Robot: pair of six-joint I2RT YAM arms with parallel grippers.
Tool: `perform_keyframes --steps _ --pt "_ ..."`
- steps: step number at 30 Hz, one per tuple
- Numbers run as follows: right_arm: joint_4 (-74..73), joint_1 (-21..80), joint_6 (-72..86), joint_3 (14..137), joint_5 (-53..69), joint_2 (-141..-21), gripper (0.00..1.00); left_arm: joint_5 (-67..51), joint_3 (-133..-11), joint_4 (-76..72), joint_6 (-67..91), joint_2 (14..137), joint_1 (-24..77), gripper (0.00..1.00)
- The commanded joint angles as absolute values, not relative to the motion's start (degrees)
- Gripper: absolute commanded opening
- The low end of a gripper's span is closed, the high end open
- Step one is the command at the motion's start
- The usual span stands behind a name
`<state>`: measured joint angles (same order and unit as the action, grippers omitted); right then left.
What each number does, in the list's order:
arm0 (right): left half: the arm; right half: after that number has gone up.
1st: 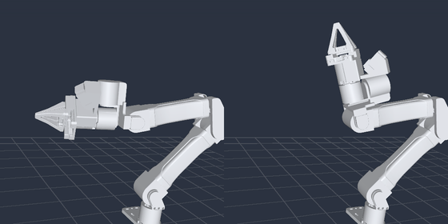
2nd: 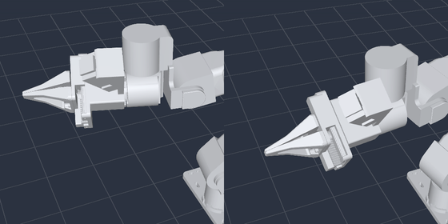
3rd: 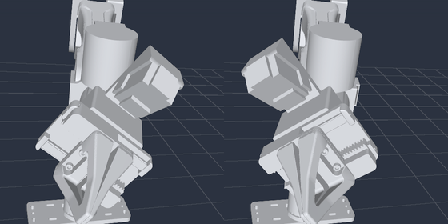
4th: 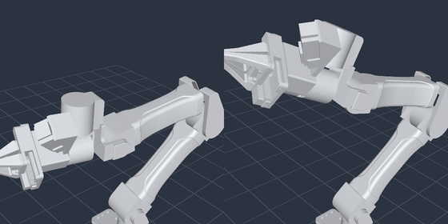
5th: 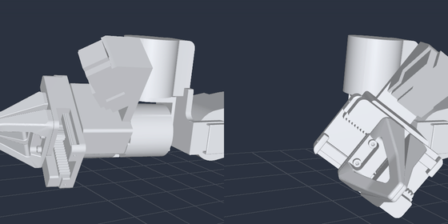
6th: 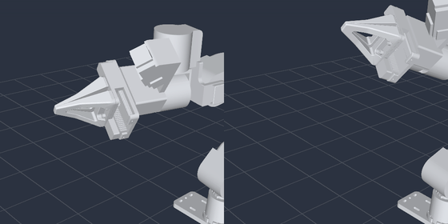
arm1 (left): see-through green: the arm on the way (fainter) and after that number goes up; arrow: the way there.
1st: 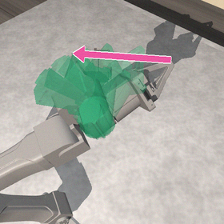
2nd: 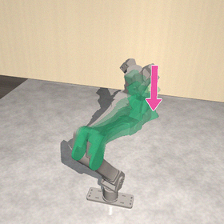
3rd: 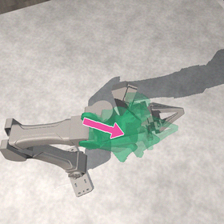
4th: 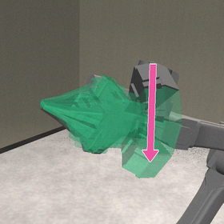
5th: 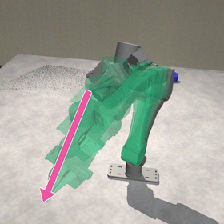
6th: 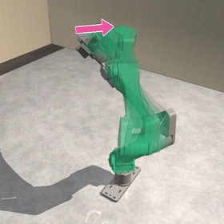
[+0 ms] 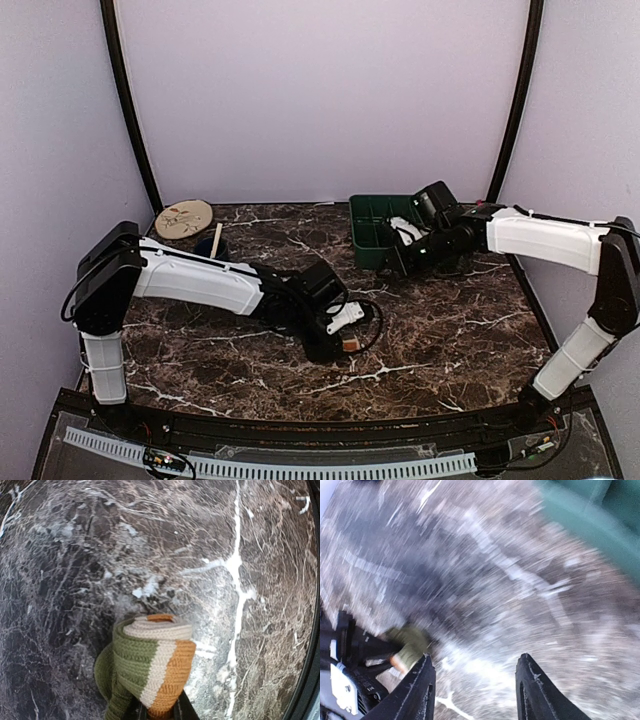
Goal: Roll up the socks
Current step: Move the storage box to the center of the board.
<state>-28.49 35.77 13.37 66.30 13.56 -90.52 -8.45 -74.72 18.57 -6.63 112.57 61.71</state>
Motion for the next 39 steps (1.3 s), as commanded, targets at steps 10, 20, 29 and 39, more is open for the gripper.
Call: perform_keyframes --steps 10,20,29,39 --pt "-26.81 27.96 13.62 73.89 -17.67 -91.71 0.48 -10.83 -91.83 23.35 8.53 113.79 53.21 0.0" --pt "-25.78 19.36 11.98 80.61 -26.84 -100.76 0.49 -10.79 -110.87 23.91 17.96 121.53 45.72 0.0" --pt "-25.09 12.63 11.8 85.69 -28.21 -107.64 0.5 -7.01 -120.91 20.66 25.0 128.08 44.12 0.0" --pt "-24.45 9.26 10.29 89.4 -28.86 -114.01 0.5 -2.12 -125.53 18.24 29.08 132.43 44.05 0.0"
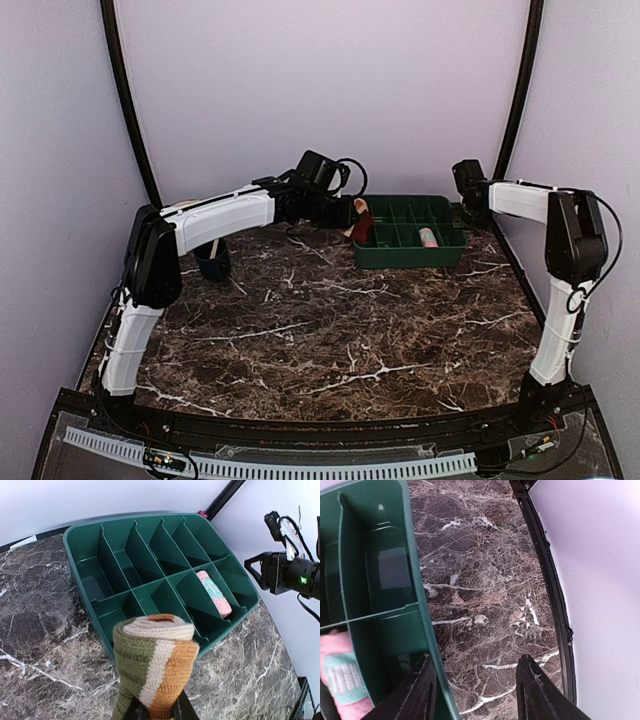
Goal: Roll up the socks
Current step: Move the storage box to the center of the board.
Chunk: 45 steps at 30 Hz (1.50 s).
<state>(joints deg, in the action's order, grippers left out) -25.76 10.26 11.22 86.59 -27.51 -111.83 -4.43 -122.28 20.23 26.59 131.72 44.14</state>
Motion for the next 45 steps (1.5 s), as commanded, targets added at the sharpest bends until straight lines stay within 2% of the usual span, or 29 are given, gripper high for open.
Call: perform_keyframes --steps 1,9,15,25,45 --pt "-24.25 8.91 10.21 89.51 -28.49 -114.4 0.51 -1.97 -126.14 18.2 29.35 132.82 44.03 0.0" --pt "-24.63 6.39 9.84 90.89 -22.57 -117.68 0.5 -0.83 -130.03 19.26 30.19 135.39 44.03 0.0" --pt "-20.19 6.33 10.83 85.15 -18.22 -114.19 0.49 -0.06 -130.17 19.16 30.59 135.58 44.05 0.0" --pt "-18.74 6.33 11.99 81.3 -16.86 -108.65 0.5 0.1 -130.0 19.51 30.93 135.69 44.13 0.0" --pt "-18.71 6.33 12.23 78.68 -12.89 -106.64 0.5 0.84 -129.92 19.61 30.76 135.68 44.32 0.0"
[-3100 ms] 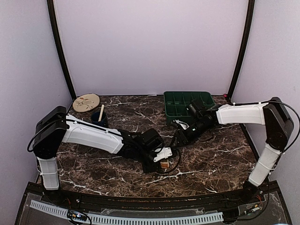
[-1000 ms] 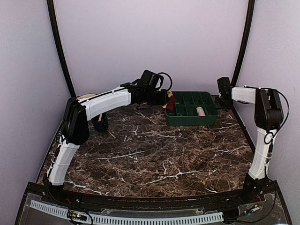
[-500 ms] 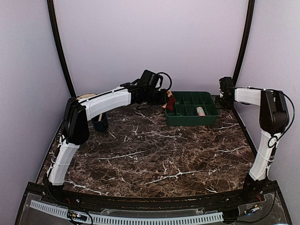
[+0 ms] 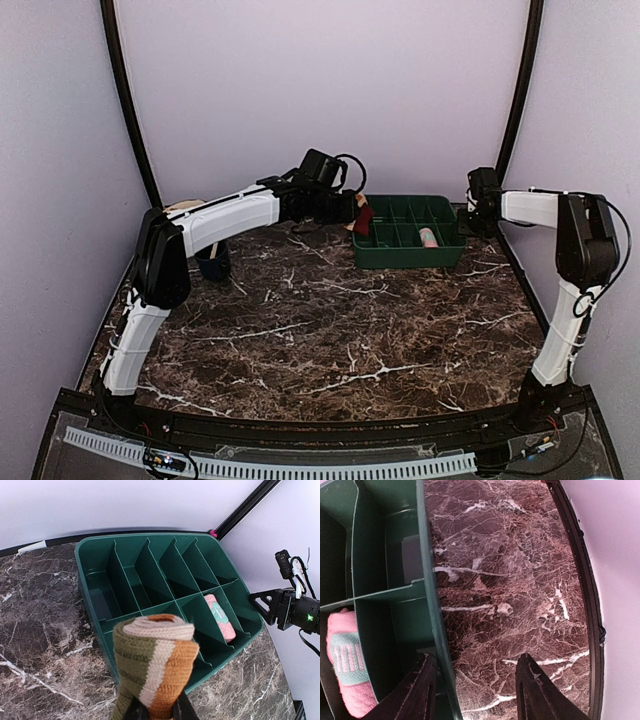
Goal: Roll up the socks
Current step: Move the storage box to the center of the board.
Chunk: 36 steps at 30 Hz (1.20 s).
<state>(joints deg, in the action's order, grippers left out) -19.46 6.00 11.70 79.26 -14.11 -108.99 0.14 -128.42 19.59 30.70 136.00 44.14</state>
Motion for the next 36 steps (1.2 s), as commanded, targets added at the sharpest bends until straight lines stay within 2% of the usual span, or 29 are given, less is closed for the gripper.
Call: perform_keyframes --steps 1,8,13,21,23,36 --pt "-18.48 6.35 12.33 78.5 -12.8 -106.53 0.5 0.87 -129.9 19.48 30.76 135.7 44.32 0.0" --pt "-21.94 6.33 12.08 80.83 -12.06 -110.78 0.48 0.86 -129.95 19.08 30.69 136.01 44.3 0.0" --pt "-22.16 6.24 12.56 80.74 -10.09 -112.81 0.39 1.31 -129.94 19.42 30.59 136.13 44.3 0.0" --pt "-22.75 6.26 12.82 80.67 -7.42 -113.44 0.05 2.97 -130.45 20.1 30.48 136.48 44.3 0.0" --pt "-22.92 6.33 12.59 80.19 -7.09 -112.88 0.0 3.71 -130.67 20.82 29.94 136.49 44.3 0.0" --pt "-24.52 11.36 15.44 69.52 -7.12 -103.38 0.0 9.96 -134.31 26.44 21.83 136.35 46.97 0.0"
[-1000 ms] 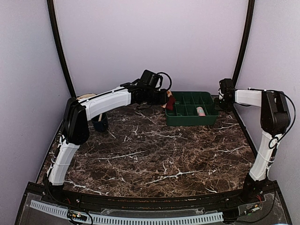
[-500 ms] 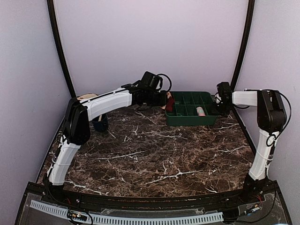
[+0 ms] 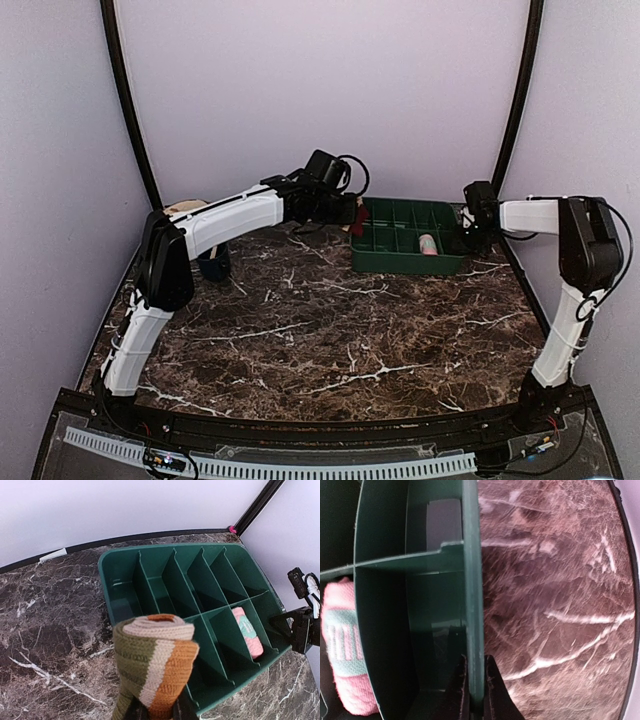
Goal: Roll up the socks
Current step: Move the storage box to the center of the board.
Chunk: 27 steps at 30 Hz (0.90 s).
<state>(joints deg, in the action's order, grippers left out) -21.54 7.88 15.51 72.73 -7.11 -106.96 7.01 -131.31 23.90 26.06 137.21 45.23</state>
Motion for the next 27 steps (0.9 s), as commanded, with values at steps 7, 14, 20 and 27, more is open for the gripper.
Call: perform_keyframes --steps 7,14,20,27 --pt "-25.76 17.55 24.29 62.54 -8.96 -95.52 0.0 13.38 -135.46 30.39 16.85 135.52 50.0 0.0" --pt "-23.99 25.14 40.43 53.87 -13.6 -87.18 0.03 20.08 -128.79 35.94 16.89 131.92 53.34 0.0" --pt "-23.89 30.16 46.99 50.32 -17.09 -84.9 0.09 24.42 -120.23 36.66 21.06 126.11 54.23 0.0" --pt "-22.78 34.34 54.13 47.74 -19.46 -84.42 0.19 26.59 -119.83 40.26 25.53 124.87 55.81 0.0"
